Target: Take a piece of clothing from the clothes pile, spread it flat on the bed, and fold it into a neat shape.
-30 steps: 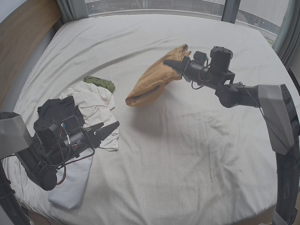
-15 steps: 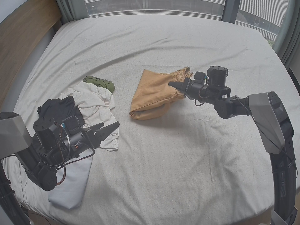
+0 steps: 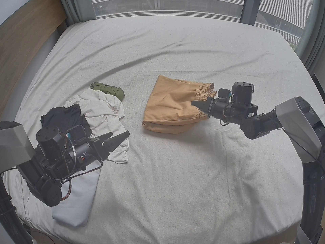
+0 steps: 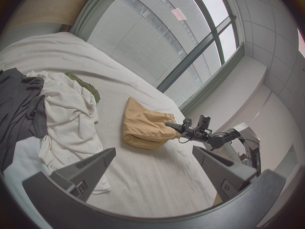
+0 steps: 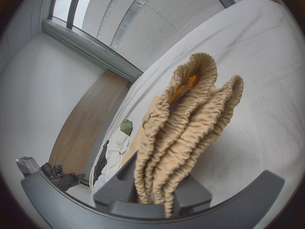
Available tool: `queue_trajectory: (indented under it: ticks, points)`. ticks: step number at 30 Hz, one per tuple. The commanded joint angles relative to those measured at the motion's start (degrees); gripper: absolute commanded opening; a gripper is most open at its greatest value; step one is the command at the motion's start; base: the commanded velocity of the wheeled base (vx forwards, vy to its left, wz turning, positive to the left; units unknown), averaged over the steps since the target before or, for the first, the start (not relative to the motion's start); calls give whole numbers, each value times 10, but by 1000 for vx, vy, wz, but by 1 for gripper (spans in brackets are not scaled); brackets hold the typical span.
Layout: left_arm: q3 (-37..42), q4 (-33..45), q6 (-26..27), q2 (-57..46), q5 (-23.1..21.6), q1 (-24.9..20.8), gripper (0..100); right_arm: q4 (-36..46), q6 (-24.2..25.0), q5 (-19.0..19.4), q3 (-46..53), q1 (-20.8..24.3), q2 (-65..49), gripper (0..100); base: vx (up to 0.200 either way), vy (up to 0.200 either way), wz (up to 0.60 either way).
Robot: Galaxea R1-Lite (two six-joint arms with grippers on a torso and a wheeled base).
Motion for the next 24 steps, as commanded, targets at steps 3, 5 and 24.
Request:
queue_trajectory:
  ticks: [3, 5, 24]
  points:
    - [-1, 0, 0, 1, 0, -1, 100, -15, -9, -13, 41, 1, -8, 100, 0, 0, 0]
    - [-1, 0, 0, -1, 0, 0, 100, -16, -9, -16, 50, 0, -9, 100, 0, 0, 0]
    - [10, 0, -8, -45, -4, -5, 100, -102, -43, -30, 363, -19, -219, 100, 0, 0, 0]
